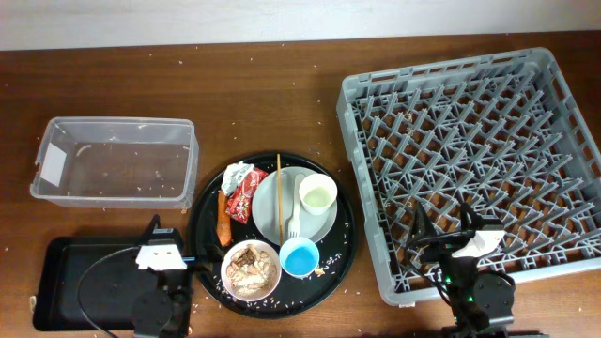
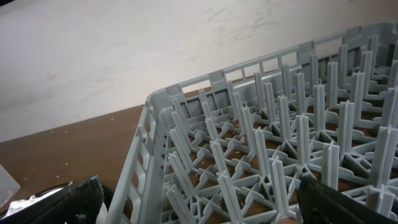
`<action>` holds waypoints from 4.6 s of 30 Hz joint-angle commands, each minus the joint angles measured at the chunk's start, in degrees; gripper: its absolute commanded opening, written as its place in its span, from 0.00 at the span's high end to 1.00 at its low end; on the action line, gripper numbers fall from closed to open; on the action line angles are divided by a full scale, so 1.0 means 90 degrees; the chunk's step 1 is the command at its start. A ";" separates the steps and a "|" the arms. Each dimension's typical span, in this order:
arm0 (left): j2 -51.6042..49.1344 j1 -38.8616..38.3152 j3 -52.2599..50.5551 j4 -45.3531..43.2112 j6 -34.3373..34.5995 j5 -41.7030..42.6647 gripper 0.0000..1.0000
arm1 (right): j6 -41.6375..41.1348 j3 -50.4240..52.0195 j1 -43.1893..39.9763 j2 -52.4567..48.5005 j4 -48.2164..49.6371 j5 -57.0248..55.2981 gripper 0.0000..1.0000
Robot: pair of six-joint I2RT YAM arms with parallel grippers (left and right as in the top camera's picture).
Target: Sort waste into correct bins and load items into the dishwasher rack
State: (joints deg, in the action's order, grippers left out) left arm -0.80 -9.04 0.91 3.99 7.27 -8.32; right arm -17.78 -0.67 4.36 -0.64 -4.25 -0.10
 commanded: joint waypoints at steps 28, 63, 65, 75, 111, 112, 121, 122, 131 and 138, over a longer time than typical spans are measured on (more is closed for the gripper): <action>0.0051 -0.0024 -0.0044 -0.0012 -0.0078 0.0068 0.01 | 0.0015 0.0039 -0.0034 0.0036 -0.0029 -0.0036 0.01; -0.5236 -0.0036 0.8325 0.5846 0.0039 0.2946 0.01 | -0.0095 -0.9379 -0.0029 -0.5489 -0.7832 0.1994 0.01; -0.5899 -0.0036 0.8971 0.6101 0.0134 0.3354 0.01 | 0.0036 -0.9600 -0.0029 -0.5982 -0.8145 0.2033 0.01; -1.0491 -0.2188 0.8845 0.6120 0.0282 0.2188 0.32 | -0.0437 -0.9595 -0.0032 -0.7648 -0.8697 0.1302 0.01; -0.9848 -0.0027 1.0584 0.7424 -0.2011 0.9918 1.00 | 0.1479 -0.9595 0.1724 -0.7419 -0.5598 0.5775 0.12; -0.9848 -0.0027 1.0584 0.7422 -0.2011 1.0069 1.00 | 0.1479 -0.9595 0.1724 -0.7475 -0.5603 0.5799 0.13; -0.9848 -0.0027 1.0584 0.7422 -0.2011 1.0380 1.00 | 0.1620 -0.9595 0.1729 -0.7553 -0.4988 0.6314 0.27; -0.9848 -0.0027 1.0584 0.7422 -0.2011 1.0380 1.00 | 0.1620 -0.9595 0.1729 -0.7553 -0.4983 0.6402 0.32; -0.9848 -0.0151 1.0584 0.7295 -0.2011 1.0331 1.00 | 0.1622 -0.9595 0.1729 -0.7553 -0.5047 0.6727 0.34; -0.9848 -0.0155 1.0584 0.7150 -0.2011 1.0329 0.13 | 0.1642 -0.9598 0.1710 -0.7308 -0.5119 0.6159 0.51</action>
State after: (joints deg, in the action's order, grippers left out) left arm -90.00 -10.13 95.79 68.73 -10.31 84.62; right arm -2.98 -86.37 19.49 -68.49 -50.35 57.36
